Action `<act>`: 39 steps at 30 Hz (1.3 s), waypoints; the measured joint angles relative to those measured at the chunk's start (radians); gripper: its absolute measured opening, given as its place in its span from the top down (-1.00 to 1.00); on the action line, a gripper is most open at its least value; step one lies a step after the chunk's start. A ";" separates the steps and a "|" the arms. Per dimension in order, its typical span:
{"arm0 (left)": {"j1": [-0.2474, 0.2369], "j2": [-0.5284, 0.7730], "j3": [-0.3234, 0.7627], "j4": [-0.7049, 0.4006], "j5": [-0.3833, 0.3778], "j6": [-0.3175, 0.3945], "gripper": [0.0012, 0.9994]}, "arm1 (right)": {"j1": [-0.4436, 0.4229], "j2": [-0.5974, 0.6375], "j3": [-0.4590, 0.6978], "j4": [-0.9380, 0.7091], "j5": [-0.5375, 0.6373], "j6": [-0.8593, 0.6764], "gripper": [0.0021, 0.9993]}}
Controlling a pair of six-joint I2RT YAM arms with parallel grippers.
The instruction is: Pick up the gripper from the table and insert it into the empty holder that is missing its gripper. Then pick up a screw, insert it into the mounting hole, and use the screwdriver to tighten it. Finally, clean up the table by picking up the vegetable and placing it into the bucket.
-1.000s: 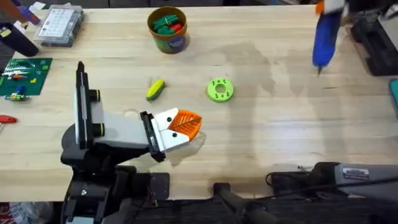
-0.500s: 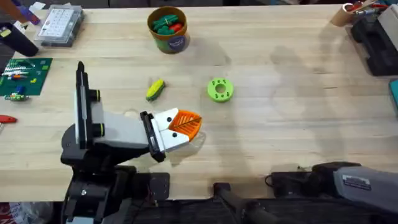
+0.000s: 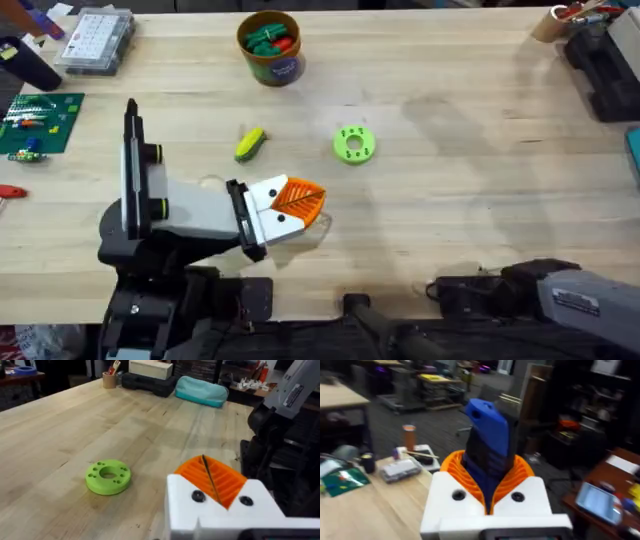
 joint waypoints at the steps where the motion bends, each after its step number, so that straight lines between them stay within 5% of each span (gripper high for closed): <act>1: 0.000 0.000 0.000 0.000 0.003 0.000 0.99 | 0.001 -0.001 -0.023 0.050 -0.031 0.021 0.96; 11: 0.000 0.000 0.000 -0.003 0.011 0.000 0.99 | 0.004 0.011 -0.464 0.860 -0.253 0.384 0.96; 15: 0.000 0.000 0.000 -0.003 0.011 0.000 0.99 | 0.016 0.018 -0.558 1.019 -0.308 0.523 0.96; 39: 0.000 0.000 0.000 -0.003 0.011 0.000 0.99 | 0.272 0.055 -0.574 1.157 -0.508 0.649 0.96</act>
